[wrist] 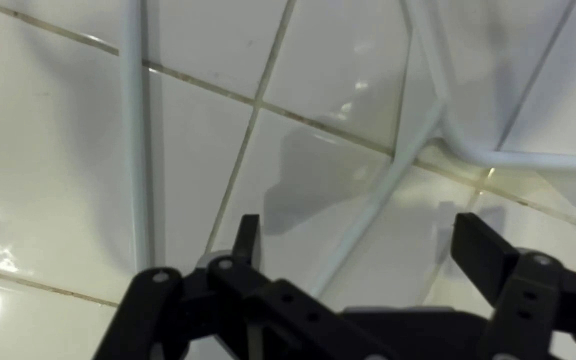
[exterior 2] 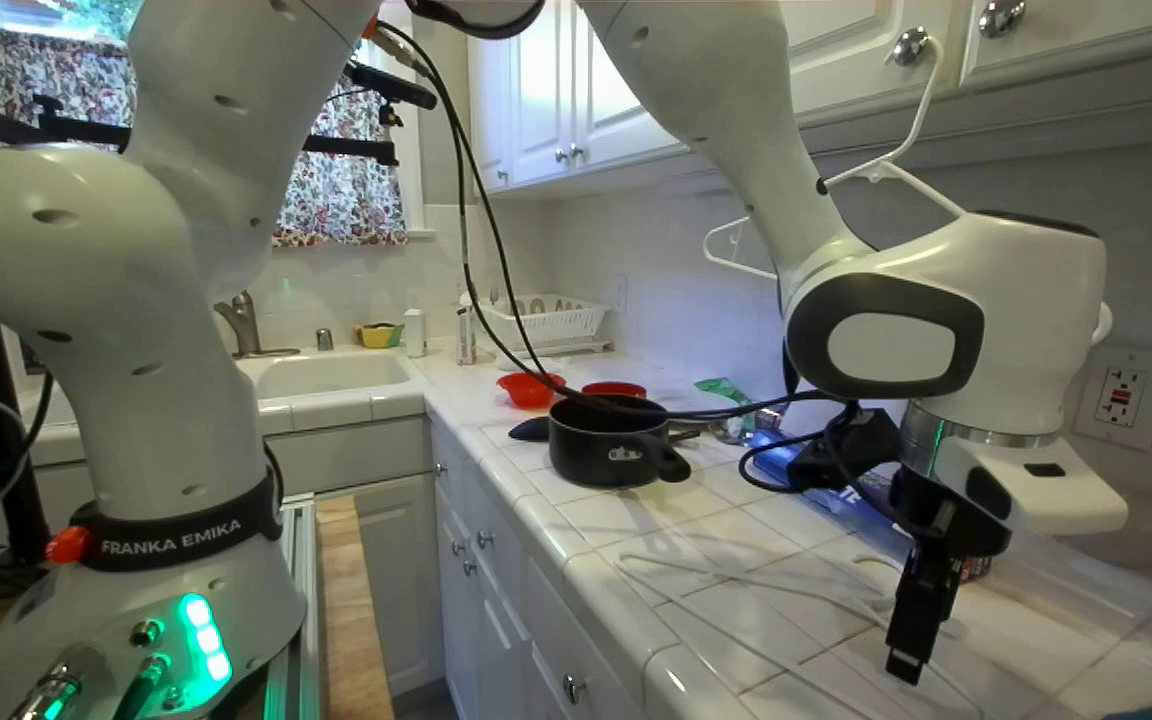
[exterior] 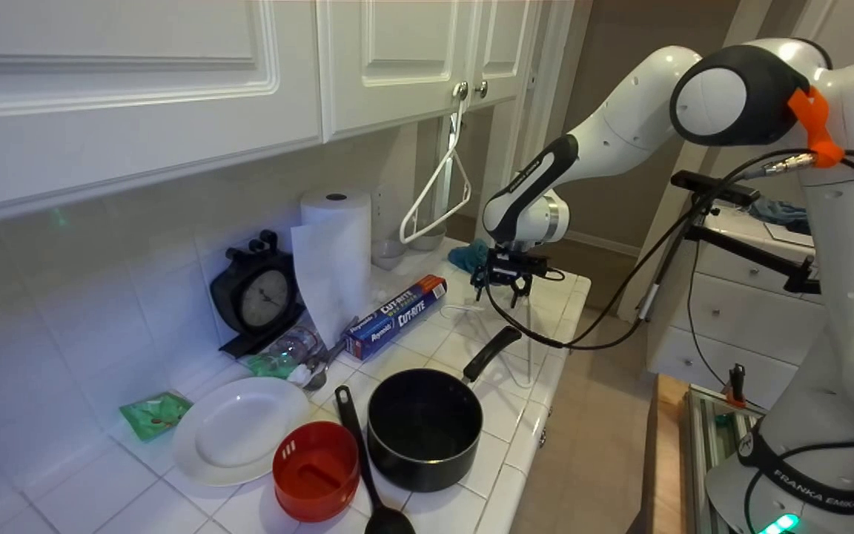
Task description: Pick up the hanger from the counter and hang it on the hanger on the cabinet.
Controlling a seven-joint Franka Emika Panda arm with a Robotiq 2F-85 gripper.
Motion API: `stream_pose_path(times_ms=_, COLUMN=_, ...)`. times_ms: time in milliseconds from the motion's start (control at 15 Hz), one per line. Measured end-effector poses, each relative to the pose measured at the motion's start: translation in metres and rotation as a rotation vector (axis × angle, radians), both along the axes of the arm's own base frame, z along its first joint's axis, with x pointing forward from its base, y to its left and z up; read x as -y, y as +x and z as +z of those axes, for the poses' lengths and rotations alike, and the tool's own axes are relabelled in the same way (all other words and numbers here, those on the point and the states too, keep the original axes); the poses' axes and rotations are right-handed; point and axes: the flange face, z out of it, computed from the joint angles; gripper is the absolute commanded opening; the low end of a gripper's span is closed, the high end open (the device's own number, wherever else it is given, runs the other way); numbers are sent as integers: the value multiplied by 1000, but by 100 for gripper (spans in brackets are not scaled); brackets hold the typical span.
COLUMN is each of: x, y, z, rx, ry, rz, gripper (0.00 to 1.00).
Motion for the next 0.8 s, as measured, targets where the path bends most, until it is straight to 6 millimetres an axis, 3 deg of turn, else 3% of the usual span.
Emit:
stream_pose_path(times_ms=533, x=11, y=0, z=-3, rx=-28, ry=13, rz=-23, gripper=12)
stream_pose_path(times_ms=667, x=12, y=2, z=-1, rx=-27, ry=15, rz=-23, gripper=4)
stream_pose_path(times_ms=800, x=14, y=1, z=0, rx=-32, ry=18, rz=-25, gripper=1)
